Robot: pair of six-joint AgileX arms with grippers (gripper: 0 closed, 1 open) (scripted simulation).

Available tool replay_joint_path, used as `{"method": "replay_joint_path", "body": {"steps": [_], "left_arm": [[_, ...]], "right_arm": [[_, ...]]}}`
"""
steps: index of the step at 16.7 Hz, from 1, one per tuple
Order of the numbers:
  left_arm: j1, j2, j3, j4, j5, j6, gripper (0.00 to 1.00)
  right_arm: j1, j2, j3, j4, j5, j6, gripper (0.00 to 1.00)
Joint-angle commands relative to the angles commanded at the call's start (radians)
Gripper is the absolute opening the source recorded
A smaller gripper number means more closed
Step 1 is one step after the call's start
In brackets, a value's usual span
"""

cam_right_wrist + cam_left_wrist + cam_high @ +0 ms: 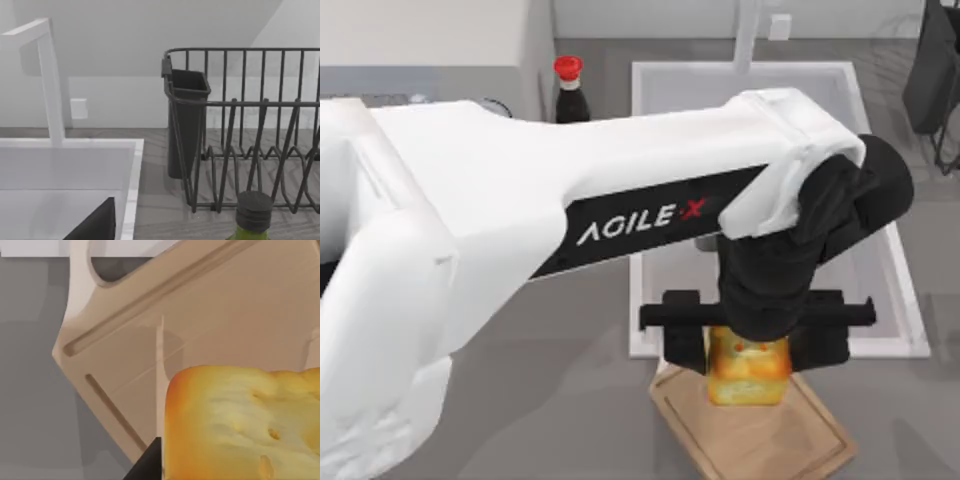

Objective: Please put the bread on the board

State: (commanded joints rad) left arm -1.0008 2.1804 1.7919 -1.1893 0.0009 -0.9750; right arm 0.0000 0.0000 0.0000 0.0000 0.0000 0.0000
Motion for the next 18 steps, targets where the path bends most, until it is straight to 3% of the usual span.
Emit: {"method": "replay_joint_path", "body": {"steps": [16,18], "left_arm": [[-0.004,0.034,-0.104,0.143,-0.001,0.0,0.0],[-0.004,0.034,-0.104,0.143,-0.001,0.0,0.15]], "right_arm": [[0.0,0.0,0.0,0.0,0.0,0.0,1.0],[0.0,0.0,0.0,0.0,0.0,0.0,1.0]]}}
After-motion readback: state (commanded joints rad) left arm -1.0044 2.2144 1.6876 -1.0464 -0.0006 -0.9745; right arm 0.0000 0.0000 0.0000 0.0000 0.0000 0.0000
